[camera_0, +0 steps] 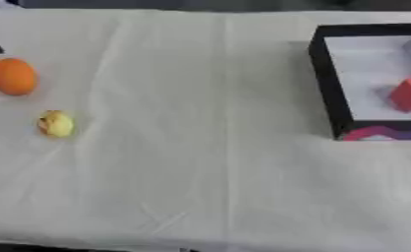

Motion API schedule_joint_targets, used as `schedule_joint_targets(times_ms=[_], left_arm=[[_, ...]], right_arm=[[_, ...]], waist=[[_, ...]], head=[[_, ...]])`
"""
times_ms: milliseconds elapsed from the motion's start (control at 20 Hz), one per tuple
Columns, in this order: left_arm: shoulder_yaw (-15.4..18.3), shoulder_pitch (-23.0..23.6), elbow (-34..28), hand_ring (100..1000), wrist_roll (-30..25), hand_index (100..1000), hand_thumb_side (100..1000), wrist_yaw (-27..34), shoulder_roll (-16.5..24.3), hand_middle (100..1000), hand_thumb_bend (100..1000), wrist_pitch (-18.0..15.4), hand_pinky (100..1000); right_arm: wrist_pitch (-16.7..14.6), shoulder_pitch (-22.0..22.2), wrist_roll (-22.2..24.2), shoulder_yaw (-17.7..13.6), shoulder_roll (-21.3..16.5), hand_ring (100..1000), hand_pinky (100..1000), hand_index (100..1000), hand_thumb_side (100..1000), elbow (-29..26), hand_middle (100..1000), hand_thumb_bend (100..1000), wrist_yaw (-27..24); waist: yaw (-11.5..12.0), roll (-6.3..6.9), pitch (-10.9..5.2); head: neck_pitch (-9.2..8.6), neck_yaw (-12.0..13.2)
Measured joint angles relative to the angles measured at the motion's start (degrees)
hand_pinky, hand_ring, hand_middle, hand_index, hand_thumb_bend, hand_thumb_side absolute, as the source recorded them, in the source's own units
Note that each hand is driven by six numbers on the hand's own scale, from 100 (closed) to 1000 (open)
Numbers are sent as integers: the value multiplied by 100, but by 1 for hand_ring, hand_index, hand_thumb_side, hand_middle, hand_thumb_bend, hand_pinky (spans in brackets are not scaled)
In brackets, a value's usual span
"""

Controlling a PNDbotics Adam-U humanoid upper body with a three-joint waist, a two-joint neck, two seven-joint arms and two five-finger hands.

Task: Pick up the objects with one hand, pass them to the other hand, and then place them into the box on the other side of the table.

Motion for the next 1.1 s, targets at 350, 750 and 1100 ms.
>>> schedule_joint_targets(times_ms=[350, 750, 1100], left_arm=[[-252, -148, 571, 810, 359, 835, 245, -764, -597, 781, 817, 23, 867], [-301, -154, 1236, 794, 938, 821, 211, -1610, -1276, 767, 709, 181, 850], [-180, -193, 1606, 769, 1505, 795, 244, -1816, -1632, 736, 401, 343, 839]], right_arm=[[-65, 42, -225, -10, 93, 793, 874, 927, 305, 60, 755, 100, -165], [-81, 44, -242, -7, 187, 790, 875, 926, 312, 96, 752, 100, -208], [-88, 45, -242, -3, 236, 786, 874, 925, 305, 130, 746, 100, -254]], waist=[[3, -8, 0], [-1, -43, 0], [-3, -57, 0]], head=[[30, 46], [42, 97], [42, 139]])
